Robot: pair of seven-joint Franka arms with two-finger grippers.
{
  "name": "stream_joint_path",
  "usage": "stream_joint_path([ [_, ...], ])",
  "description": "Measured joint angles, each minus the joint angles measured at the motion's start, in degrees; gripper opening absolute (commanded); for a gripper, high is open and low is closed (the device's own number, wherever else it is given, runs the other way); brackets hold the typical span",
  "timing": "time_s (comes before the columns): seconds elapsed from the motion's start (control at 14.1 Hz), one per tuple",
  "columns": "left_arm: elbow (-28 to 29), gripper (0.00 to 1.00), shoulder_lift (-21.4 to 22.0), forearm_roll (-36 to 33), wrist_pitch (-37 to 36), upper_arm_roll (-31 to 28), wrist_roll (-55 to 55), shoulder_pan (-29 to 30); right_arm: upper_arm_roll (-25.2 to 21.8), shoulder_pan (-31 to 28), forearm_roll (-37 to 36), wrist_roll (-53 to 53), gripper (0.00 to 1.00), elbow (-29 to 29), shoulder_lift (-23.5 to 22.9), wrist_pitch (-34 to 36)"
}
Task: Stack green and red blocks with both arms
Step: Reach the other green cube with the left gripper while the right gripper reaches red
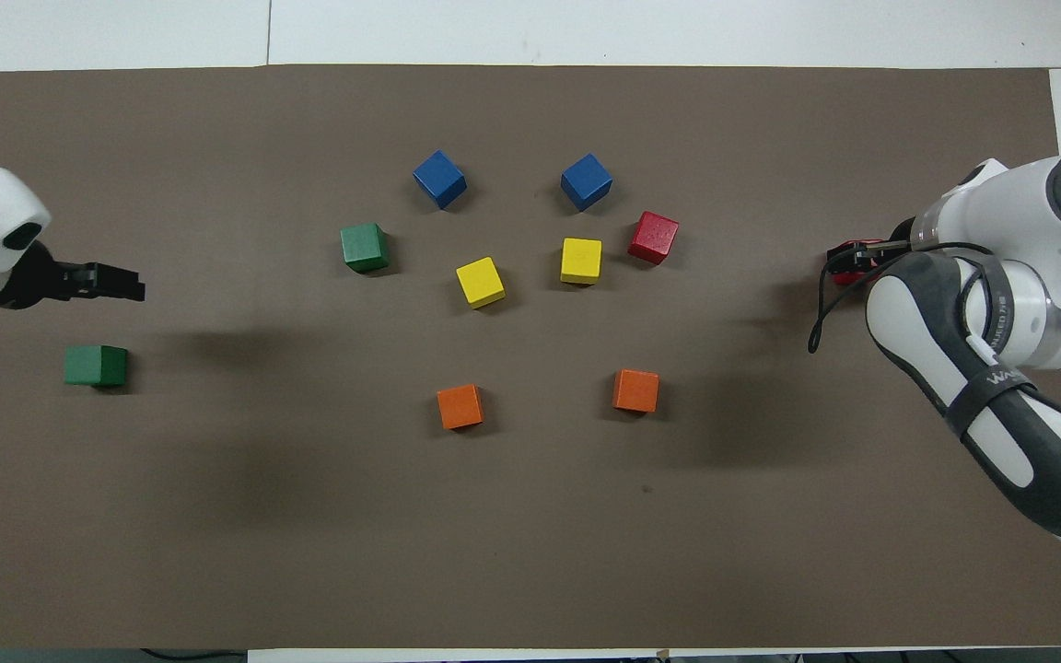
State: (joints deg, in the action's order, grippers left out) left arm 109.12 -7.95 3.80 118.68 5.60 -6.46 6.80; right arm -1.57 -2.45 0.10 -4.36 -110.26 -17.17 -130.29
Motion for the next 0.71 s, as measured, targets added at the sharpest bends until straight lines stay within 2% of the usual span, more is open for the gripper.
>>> stream_joint_path([
  [0.14,-2.41,1.0,-0.97,-0.19,-0.01,0.27,10.21,-7.32,0.14,0.3,-1.53,0.0,1.0,5.36,2.94,9.26],
  [0.28,-5.75,1.0,-3.37,-0.24,-0.02,0.34,16.44,-12.73,0.4,2.19,-3.55,-0.12,1.0,13.46,4.57,17.9],
  [0.43,-8.78,1.0,-7.06,-0.29,-0.01,0.26,19.5,-16.21,0.53,6.48,-4.27,2.19,0.99,18.59,4.01,20.35],
  [0.71,-11.62,1.0,-15.84,-3.13,5.14,0.19,24.91,-20.22,0.81,15.45,-5.14,12.79,0.96,21.11,-0.4,19.9],
])
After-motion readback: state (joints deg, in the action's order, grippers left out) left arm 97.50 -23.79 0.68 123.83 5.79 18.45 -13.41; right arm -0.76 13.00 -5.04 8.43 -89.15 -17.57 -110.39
